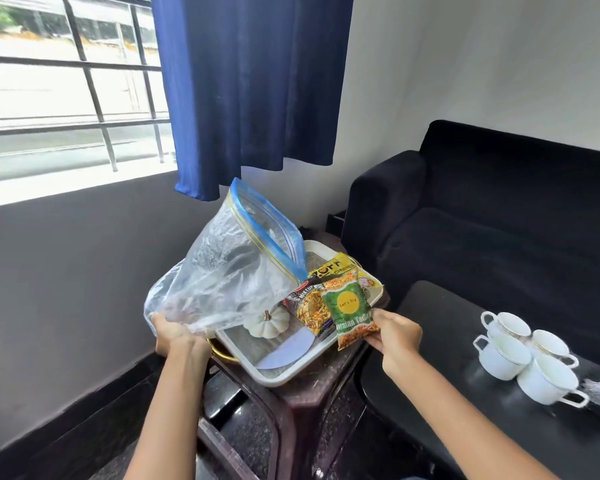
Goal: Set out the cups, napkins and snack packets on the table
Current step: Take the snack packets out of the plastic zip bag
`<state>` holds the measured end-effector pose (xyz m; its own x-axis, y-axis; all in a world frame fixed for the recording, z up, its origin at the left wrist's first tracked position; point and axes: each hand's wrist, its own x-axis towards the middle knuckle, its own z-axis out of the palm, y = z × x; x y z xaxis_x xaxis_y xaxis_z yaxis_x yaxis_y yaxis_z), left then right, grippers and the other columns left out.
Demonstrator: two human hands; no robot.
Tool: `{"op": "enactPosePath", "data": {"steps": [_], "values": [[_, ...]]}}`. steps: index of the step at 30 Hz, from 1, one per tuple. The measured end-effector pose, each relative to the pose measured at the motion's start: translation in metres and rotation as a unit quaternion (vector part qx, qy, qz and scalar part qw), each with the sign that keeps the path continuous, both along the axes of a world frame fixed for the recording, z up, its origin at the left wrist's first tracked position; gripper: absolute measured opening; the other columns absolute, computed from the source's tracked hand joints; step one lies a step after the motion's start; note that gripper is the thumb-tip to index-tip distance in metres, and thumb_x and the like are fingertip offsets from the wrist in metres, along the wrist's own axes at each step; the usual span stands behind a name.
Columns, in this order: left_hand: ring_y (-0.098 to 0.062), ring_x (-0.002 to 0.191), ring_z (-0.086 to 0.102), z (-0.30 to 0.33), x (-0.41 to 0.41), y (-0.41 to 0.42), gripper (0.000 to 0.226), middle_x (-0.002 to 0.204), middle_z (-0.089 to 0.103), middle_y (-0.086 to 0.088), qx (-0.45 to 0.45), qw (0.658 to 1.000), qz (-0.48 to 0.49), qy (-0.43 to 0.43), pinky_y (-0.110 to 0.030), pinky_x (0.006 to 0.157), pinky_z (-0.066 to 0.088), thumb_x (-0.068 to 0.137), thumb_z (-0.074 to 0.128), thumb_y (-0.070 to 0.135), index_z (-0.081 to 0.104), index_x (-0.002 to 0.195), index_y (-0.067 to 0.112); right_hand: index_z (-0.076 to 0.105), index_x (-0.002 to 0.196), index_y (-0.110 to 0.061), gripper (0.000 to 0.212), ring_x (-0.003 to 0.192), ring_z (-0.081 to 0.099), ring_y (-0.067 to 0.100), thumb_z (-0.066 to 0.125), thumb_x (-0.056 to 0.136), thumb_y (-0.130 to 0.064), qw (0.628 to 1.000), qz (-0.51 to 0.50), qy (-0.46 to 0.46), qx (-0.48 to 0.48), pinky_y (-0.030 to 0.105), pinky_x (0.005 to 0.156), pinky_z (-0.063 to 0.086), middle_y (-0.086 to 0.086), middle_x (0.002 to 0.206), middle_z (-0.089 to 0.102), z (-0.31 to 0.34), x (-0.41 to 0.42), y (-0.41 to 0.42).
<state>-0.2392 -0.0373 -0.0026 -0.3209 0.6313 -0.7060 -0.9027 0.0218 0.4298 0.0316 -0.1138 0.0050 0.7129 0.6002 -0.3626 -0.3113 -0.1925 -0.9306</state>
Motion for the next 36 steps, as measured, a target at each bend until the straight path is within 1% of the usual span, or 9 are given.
{"op": "enactPosePath", "data": {"steps": [4, 10, 16, 20, 22, 28, 30, 33, 36], "values": [[-0.031, 0.101, 0.065, 0.006, 0.003, 0.002, 0.052, 0.118, 0.065, -0.008, 0.009, 1.000, -0.022, -0.007, -0.055, 0.090, 0.052, 0.089, 0.053, 0.056, 0.061, 0.117, 0.012, 0.072, 0.089, -0.008, 0.010, 0.076, 0.062, 0.019, 0.062, 0.087, -0.004, 0.997, 0.060, -0.054, -0.021, 0.032, 0.060, 0.054, 0.006, 0.085, 0.067, -0.007, -0.025, 0.005], [-0.029, 0.091, 0.068, 0.010, 0.011, 0.001, 0.043, 0.104, 0.068, -0.007, 0.013, 1.000, -0.024, -0.010, -0.052, 0.080, 0.057, 0.089, 0.057, 0.052, 0.064, 0.106, 0.013, 0.069, 0.072, -0.014, 0.020, 0.087, 0.066, 0.025, 0.060, 0.088, -0.006, 0.975, 0.153, -0.151, -0.060, 0.048, 0.079, 0.057, 0.006, 0.089, 0.071, -0.007, -0.070, 0.017], [-0.025, 0.081, 0.067, 0.007, 0.014, 0.002, 0.046, 0.094, 0.065, -0.003, -0.015, 1.000, -0.016, 0.015, -0.045, 0.077, 0.057, 0.089, 0.058, 0.049, 0.062, 0.114, 0.011, 0.066, 0.071, 0.000, 0.020, 0.084, 0.067, 0.031, 0.063, 0.086, -0.013, 0.947, 0.211, -0.221, -0.096, 0.047, 0.078, 0.057, 0.010, 0.092, 0.071, -0.010, -0.090, 0.021], [-0.021, 0.087, 0.066, 0.005, 0.017, 0.001, 0.050, 0.107, 0.065, -0.003, -0.035, 0.998, -0.023, 0.046, -0.038, 0.083, 0.054, 0.088, 0.058, 0.052, 0.061, 0.119, 0.012, 0.067, 0.093, -0.008, 0.015, 0.089, 0.062, 0.022, 0.054, 0.090, -0.016, 0.931, 0.207, -0.282, -0.108, 0.035, 0.078, 0.052, 0.005, 0.101, 0.069, -0.008, -0.085, 0.017], [-0.022, 0.093, 0.067, 0.005, 0.020, 0.000, 0.049, 0.112, 0.067, -0.004, -0.033, 0.998, -0.020, 0.054, -0.037, 0.088, 0.054, 0.088, 0.059, 0.051, 0.062, 0.118, 0.013, 0.060, 0.105, -0.015, 0.016, 0.103, 0.057, 0.019, 0.054, 0.091, -0.017, 0.927, 0.201, -0.310, -0.071, 0.036, 0.087, 0.049, 0.002, 0.114, 0.062, -0.004, -0.081, 0.010], [-0.015, 0.075, 0.066, 0.014, 0.030, -0.002, 0.039, 0.094, 0.070, 0.001, 0.004, 0.995, -0.003, 0.103, -0.031, 0.065, 0.058, 0.089, 0.059, 0.042, 0.065, 0.118, 0.016, 0.023, 0.143, -0.019, 0.074, 0.127, 0.042, 0.019, 0.063, 0.081, -0.007, 0.909, 0.205, -0.343, 0.117, 0.036, 0.106, 0.038, 0.000, 0.148, 0.031, 0.019, -0.079, -0.015], [-0.013, 0.074, 0.066, 0.017, 0.040, -0.004, 0.034, 0.093, 0.070, 0.003, 0.028, 0.991, -0.003, 0.129, -0.031, 0.068, 0.059, 0.089, 0.059, 0.036, 0.066, 0.116, 0.017, 0.013, 0.146, -0.020, 0.088, 0.137, 0.032, 0.015, 0.066, 0.077, -0.005, 0.891, 0.241, -0.350, 0.161, 0.037, 0.113, 0.032, -0.003, 0.152, 0.022, 0.027, -0.083, -0.020], [-0.010, 0.058, 0.056, 0.024, 0.050, -0.007, 0.013, 0.069, 0.063, 0.004, 0.051, 0.981, -0.019, 0.184, -0.029, 0.066, 0.050, 0.083, 0.061, 0.029, 0.066, 0.083, 0.017, 0.007, 0.146, -0.028, 0.099, 0.140, 0.020, 0.002, 0.071, 0.073, -0.014, 0.872, 0.271, -0.359, 0.191, 0.026, 0.116, 0.023, -0.010, 0.151, 0.016, 0.038, -0.086, -0.026], [-0.011, 0.051, 0.047, 0.035, 0.062, -0.011, 0.021, 0.062, 0.056, 0.002, 0.098, 0.966, -0.067, 0.228, -0.027, 0.057, 0.041, 0.083, 0.061, 0.028, 0.056, 0.066, 0.017, 0.003, 0.148, -0.029, 0.107, 0.140, 0.012, -0.003, 0.079, 0.072, -0.023, 0.868, 0.286, -0.364, 0.180, 0.018, 0.114, 0.017, -0.012, 0.152, 0.011, 0.045, -0.088, -0.027]]}}
